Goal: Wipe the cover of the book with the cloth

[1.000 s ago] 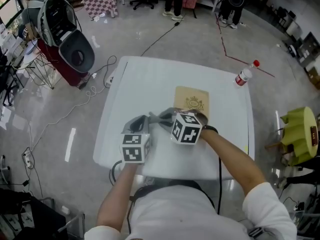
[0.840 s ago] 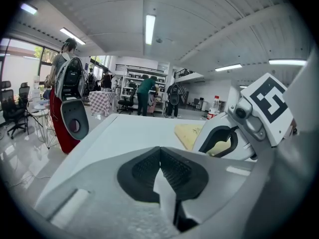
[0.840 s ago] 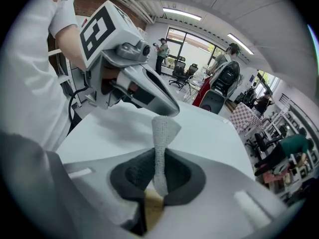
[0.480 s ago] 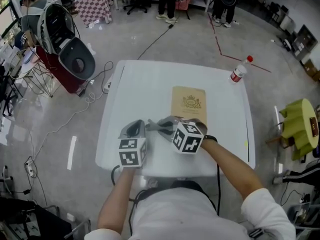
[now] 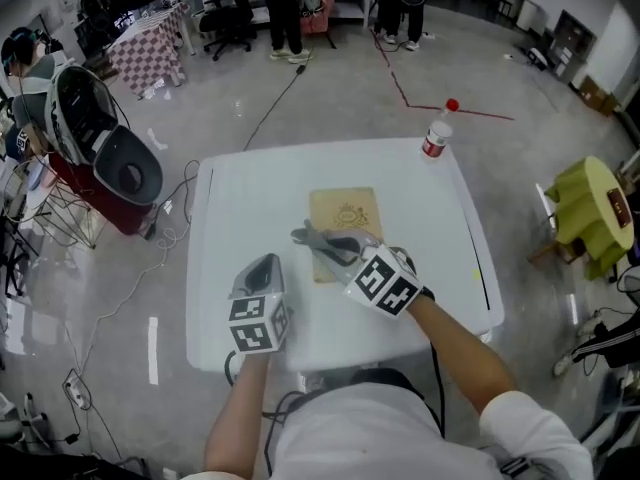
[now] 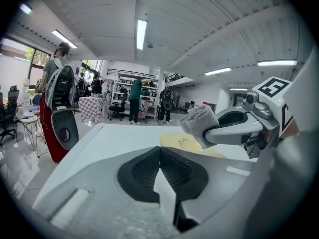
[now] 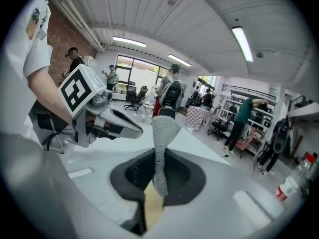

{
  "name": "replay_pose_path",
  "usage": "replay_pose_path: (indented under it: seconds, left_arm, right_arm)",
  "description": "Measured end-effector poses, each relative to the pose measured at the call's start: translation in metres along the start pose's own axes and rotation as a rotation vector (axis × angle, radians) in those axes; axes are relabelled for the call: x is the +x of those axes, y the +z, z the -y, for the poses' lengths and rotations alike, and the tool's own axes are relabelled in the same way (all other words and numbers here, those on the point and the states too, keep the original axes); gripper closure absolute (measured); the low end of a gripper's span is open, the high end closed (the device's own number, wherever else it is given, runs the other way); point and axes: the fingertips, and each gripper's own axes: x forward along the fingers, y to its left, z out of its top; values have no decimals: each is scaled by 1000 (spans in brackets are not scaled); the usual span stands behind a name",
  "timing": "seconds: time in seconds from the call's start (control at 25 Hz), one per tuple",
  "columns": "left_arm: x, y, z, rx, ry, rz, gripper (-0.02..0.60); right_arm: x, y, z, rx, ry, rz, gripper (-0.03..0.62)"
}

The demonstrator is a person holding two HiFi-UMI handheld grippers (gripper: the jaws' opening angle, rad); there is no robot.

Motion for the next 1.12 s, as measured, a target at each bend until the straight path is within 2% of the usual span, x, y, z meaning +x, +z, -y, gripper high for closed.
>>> replay_pose_path:
  seconds: [0.32,0.64,0.84,1.12]
  left_arm:
    - [21,34,52,28,-63,45,574]
    - [39,47,91,66,-111,53,575]
    - [42,53,102,87,-122,54,575]
    - [44,51,105,89,-129,48,574]
  right_arm:
    - [-74,-15,65,198,-229,99,566]
    - [-133,-43,105,375,-428,203,568]
    - [-149,-57,112,436,-472,211,568]
    - [-152,-60,115,436,-481,211,568]
